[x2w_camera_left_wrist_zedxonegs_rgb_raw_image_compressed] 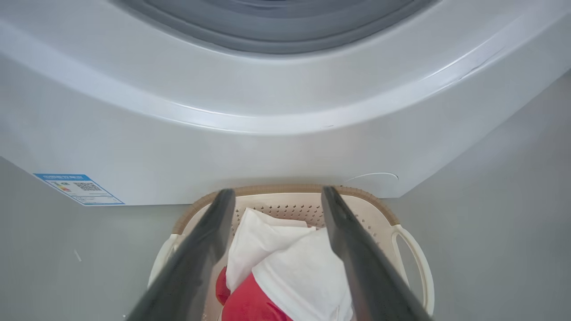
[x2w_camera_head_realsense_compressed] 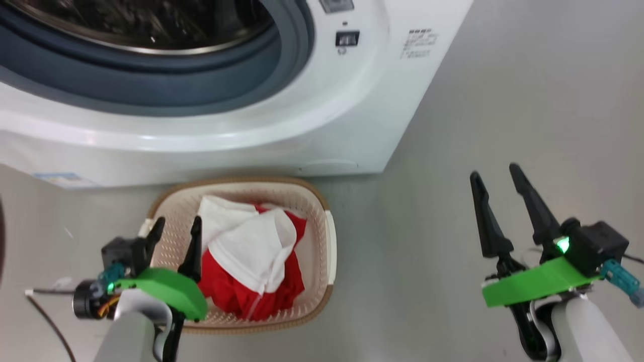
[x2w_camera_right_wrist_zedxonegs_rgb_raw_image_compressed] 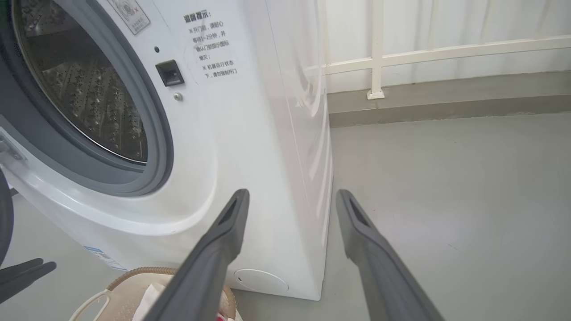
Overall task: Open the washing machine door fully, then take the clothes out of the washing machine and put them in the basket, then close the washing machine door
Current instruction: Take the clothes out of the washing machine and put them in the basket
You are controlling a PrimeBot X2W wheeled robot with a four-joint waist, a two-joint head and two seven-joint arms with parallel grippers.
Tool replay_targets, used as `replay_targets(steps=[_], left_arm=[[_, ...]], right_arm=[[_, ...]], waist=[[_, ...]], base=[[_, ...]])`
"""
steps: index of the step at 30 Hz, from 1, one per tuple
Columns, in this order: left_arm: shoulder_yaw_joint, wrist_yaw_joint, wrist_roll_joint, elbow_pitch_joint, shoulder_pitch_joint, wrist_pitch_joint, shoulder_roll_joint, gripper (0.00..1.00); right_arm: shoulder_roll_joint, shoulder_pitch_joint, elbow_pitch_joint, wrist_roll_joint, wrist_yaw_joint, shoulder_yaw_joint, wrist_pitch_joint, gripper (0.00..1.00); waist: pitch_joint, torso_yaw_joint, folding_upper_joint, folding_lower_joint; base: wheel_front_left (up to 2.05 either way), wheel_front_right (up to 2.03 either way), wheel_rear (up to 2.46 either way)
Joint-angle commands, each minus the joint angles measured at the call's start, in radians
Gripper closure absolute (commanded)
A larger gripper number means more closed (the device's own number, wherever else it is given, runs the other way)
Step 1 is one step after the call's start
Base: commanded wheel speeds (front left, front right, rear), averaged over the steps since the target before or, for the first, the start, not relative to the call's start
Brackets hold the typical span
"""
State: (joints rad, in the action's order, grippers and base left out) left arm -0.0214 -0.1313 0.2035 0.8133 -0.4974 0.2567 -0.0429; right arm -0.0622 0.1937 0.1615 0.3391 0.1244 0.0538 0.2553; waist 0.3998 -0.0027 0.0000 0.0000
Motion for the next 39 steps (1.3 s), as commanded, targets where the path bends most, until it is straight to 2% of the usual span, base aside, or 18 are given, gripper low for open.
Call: replay_targets(steps=[1,10,20,31,39], left_arm=[[0.035,0.001,-0.006,-0.037,0.038,0.005,-0.022,0.0],[0.079,0.001,-0.024,-0.259,0.199,0.005,-0.014,0.0],[0.091,0.001,-0.039,-0.466,0.342,0.005,-0.015,0.0],[0.13,0.001,-0.059,-0.643,0.488,0.005,-0.017,0.0],[0.143,0.001,-0.045,-0.705,0.56,0.005,-0.014,0.0]], right_arm=[[-0.008,-0.023,-0.018,0.007,0.006,0.021,0.006,0.0],[-0.021,-0.109,-0.007,0.017,0.006,0.007,0.006,0.0],[-0.03,-0.199,-0.015,0.019,0.006,-0.019,0.006,0.0],[-0.034,-0.29,-0.023,0.019,0.006,-0.047,0.006,0.0],[-0.028,-0.326,-0.029,0.021,0.006,-0.062,0.006,0.0]], waist=[[-0.097,0.018,0.0,0.0],[-0.218,0.021,0.0,0.0],[-0.298,0.018,0.0,0.0],[-0.367,0.019,0.0,0.0],[-0.388,0.02,0.0,0.0]], base=[[0.0,0.0,0.0],[0.0,0.0,0.0],[0.0,0.0,0.0],[0.0,0.0,0.0],[0.0,0.0,0.0]])
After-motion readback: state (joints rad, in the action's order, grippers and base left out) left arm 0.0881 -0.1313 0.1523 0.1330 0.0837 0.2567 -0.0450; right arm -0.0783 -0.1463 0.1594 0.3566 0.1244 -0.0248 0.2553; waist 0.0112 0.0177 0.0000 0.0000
